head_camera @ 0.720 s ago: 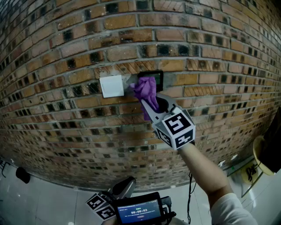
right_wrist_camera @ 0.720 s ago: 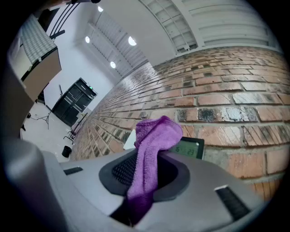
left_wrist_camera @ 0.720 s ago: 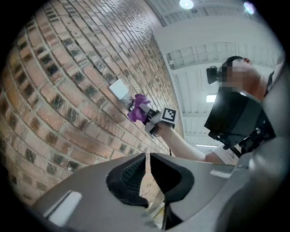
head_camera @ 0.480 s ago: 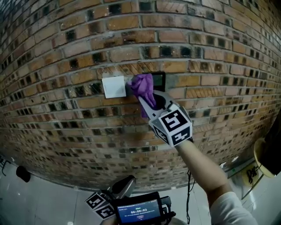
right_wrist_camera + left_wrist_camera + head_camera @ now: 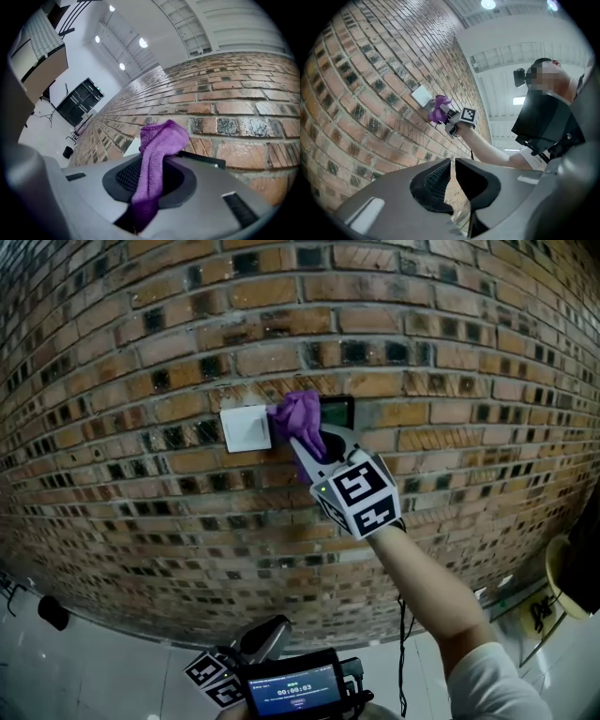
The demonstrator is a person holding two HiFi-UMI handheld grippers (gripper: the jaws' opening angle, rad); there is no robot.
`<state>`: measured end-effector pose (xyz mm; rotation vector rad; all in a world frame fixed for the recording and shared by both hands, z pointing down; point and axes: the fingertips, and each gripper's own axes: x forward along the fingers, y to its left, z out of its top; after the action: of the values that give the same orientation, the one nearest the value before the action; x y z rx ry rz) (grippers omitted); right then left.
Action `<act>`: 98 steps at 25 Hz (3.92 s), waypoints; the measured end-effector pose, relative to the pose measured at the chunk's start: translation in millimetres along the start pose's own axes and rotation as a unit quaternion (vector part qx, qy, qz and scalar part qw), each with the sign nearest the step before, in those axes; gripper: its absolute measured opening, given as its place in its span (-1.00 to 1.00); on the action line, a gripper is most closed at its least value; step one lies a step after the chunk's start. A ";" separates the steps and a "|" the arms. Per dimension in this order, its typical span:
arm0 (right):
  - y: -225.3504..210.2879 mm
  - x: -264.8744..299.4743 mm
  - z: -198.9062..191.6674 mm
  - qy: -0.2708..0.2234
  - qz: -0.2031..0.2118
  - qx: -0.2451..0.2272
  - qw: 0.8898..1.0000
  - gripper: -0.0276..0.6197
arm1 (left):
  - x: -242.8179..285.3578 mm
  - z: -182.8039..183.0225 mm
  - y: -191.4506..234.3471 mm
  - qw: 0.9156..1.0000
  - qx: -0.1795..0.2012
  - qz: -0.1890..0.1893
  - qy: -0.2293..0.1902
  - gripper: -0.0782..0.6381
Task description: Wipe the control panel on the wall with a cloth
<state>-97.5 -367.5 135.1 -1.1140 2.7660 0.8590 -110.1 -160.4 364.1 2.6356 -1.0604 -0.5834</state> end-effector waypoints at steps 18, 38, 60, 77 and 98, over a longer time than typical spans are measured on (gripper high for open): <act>-24.0 -7.4 -10.0 0.019 -0.018 -0.015 1.000 -0.66 | 9.1 -3.6 -1.5 1.000 -0.008 -0.012 0.007 -0.73; -54.4 -27.0 -21.9 0.032 -0.049 -0.016 0.998 -0.66 | 17.8 -6.3 -4.7 1.000 -0.010 -0.020 0.012 -0.73; -115.2 -83.4 -44.5 0.063 -0.131 -0.006 0.989 -0.66 | 25.1 -13.4 -11.7 0.999 -0.015 -0.037 0.024 -0.73; -51.7 -48.7 3.4 0.011 -0.065 -0.011 0.998 -0.66 | 14.8 -11.3 -9.7 0.999 -0.020 -0.031 0.019 -0.73; -20.9 10.1 -18.0 0.047 -0.021 -0.002 0.999 -0.65 | -4.0 -5.6 -1.5 1.000 -0.021 -0.010 0.007 -0.73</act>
<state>-88.5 -395.4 137.9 -1.2397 2.8053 0.8296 -109.3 -156.2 369.6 2.6122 -1.0077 -0.5848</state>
